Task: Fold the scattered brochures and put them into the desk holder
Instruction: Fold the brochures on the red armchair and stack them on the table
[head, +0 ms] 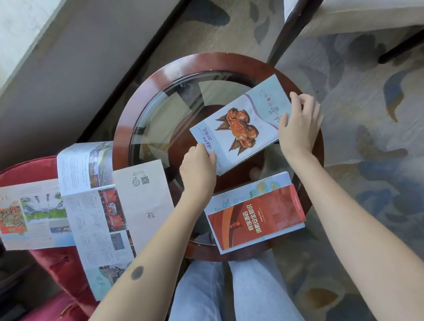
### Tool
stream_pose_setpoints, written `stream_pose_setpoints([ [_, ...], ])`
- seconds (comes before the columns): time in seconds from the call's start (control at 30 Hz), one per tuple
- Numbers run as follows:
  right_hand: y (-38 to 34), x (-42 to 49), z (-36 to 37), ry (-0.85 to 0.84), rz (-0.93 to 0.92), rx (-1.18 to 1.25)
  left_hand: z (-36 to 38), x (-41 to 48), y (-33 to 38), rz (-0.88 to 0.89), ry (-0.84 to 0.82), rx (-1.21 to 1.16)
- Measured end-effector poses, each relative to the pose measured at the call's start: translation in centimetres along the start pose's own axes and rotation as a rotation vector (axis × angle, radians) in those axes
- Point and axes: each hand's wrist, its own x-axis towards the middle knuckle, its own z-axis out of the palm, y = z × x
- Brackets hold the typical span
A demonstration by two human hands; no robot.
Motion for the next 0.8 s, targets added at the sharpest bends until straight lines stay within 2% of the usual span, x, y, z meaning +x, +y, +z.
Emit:
stream_pose_setpoints([
  [0.1, -1.7, -1.6, 0.7, 0.033, -0.231, -0.025, 0.9, -0.2, 2.5, 0.250, 0.114, 0.049],
  [0.17, -3.1, -3.0, 1.9, -0.068, -0.384, -0.075, 1.9, 0.2, 3.9, 0.400, 0.048, 0.144],
  [0.23, -3.7, -3.7, 3.2, -0.194, -0.450, -0.187, 3.0, 1.0, 4.3, 0.402, -0.019, 0.236],
  [0.37, -2.7, -3.3, 4.4, -0.316, -0.450, -0.288, 4.0, 1.7, 2.9, 0.292, -0.080, 0.359],
  [0.53, -2.4, -3.2, 4.6, -0.325, -0.446, -0.308, 4.2, 2.1, 1.8, 0.306, -0.118, 0.382],
  [0.67, -1.2, -2.8, 4.1, -0.316, -0.321, -0.268, 4.3, 2.1, 1.6, 0.306, -0.113, 0.395],
  [0.8, -0.7, -2.6, 4.0, -0.318, -0.293, -0.218, 4.2, 2.2, 1.3, 0.317, -0.118, 0.377],
])
